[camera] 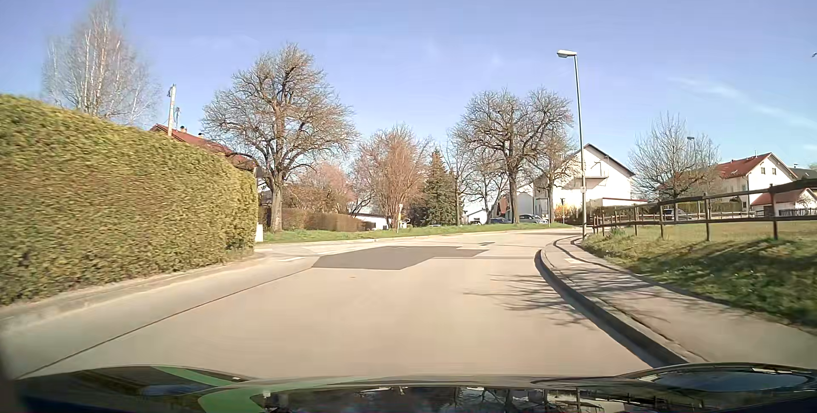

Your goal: Follow the waypoints while adhering to traffic rules and regulations

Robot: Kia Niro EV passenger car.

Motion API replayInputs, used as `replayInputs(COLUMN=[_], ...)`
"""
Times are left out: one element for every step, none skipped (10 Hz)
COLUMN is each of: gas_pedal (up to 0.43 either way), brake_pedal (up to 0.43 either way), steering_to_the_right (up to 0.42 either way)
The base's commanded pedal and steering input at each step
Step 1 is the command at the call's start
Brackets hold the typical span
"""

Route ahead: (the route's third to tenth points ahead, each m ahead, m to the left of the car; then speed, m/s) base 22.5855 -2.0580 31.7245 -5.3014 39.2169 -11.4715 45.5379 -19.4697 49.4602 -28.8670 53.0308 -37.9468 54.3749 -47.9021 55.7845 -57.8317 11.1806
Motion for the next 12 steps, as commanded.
replayInputs(gas_pedal=[0.098,0.098,0.098,0.098,0.098,0.098,0.098,0.098,0.098,0.098,0.098,0.098], brake_pedal=[0.0,0.0,0.0,0.0,0.0,0.0,0.0,0.0,0.0,0.0,0.0,0.0], steering_to_the_right=[0.044,0.047,0.048,0.05,0.053,0.055,0.056,0.056,0.056,0.06,0.063,0.065])
